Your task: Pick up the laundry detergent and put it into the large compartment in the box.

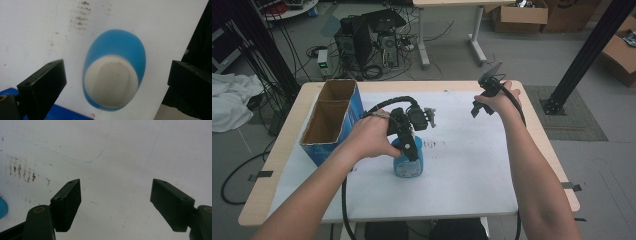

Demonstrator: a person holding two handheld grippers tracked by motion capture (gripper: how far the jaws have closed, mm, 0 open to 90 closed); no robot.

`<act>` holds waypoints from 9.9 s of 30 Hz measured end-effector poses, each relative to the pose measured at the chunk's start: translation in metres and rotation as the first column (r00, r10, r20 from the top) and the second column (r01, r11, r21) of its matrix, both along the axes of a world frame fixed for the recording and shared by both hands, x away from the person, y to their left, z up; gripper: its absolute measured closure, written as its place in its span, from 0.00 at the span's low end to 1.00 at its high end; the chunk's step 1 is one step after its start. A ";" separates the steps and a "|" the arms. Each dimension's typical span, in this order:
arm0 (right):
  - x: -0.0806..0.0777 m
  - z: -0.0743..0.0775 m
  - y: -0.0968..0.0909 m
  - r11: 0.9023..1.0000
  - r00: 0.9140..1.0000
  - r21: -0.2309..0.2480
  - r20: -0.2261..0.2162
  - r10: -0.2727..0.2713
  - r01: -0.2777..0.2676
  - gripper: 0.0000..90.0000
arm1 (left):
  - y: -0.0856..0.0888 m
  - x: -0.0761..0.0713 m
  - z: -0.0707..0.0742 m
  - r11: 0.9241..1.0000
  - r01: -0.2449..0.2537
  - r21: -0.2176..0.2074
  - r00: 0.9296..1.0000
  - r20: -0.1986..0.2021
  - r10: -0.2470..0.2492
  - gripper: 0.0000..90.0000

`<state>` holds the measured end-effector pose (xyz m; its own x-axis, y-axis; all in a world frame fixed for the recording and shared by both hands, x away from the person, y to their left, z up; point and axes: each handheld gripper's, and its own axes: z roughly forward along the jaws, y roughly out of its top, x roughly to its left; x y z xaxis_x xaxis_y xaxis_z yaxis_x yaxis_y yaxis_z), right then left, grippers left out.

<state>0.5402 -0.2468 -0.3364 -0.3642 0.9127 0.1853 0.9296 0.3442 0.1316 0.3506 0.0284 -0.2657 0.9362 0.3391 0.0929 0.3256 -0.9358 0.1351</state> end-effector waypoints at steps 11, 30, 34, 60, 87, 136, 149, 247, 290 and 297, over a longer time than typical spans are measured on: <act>0.000 0.000 -0.002 1.000 1.000 0.002 -0.001 -0.002 0.002 0.28 | 0.001 0.003 -0.011 0.999 0.006 0.040 1.000 0.005 -0.006 0.04; 0.000 0.002 -0.004 1.000 1.000 0.014 0.005 -0.002 0.002 0.28 | -0.006 0.006 -0.018 0.997 0.029 0.070 0.999 0.017 -0.030 0.16; 0.000 0.002 -0.003 1.000 1.000 0.014 0.006 0.000 0.000 0.28 | -0.007 0.006 -0.021 0.996 0.027 0.090 0.999 0.017 -0.029 0.17; -0.001 0.002 -0.007 1.000 1.000 0.027 0.006 -0.005 0.005 0.28 | -0.006 0.010 -0.021 0.996 0.028 0.084 0.999 -0.022 -0.026 0.31; -0.002 0.005 -0.007 0.999 1.000 0.032 0.009 -0.006 0.005 0.28 | -0.003 0.013 -0.018 0.997 0.011 0.080 0.997 -0.071 -0.006 0.40; -0.005 0.019 -0.014 0.999 0.999 0.042 0.033 -0.016 0.014 0.29 | 0.106 0.049 0.167 0.637 -0.770 -0.038 0.638 -0.080 0.766 0.41; -0.006 0.021 -0.017 0.999 0.999 0.052 0.036 -0.017 0.015 0.29 | 0.167 0.053 0.186 0.449 -0.892 -0.043 0.451 -0.058 0.891 0.41; -0.008 0.022 -0.012 0.999 1.000 0.040 0.027 -0.003 0.002 0.29 | 0.218 0.082 -0.011 0.301 -0.945 0.127 0.288 -0.107 0.952 0.41; -0.010 0.024 -0.018 0.999 0.999 0.042 0.031 -0.009 0.007 0.29 | 0.220 0.079 -0.010 0.301 -0.945 0.126 0.287 -0.117 0.951 0.38; -0.010 0.023 -0.018 0.999 1.000 0.043 0.029 -0.008 0.007 0.29 | 0.219 0.079 -0.009 0.304 -0.944 0.125 0.290 -0.118 0.950 0.37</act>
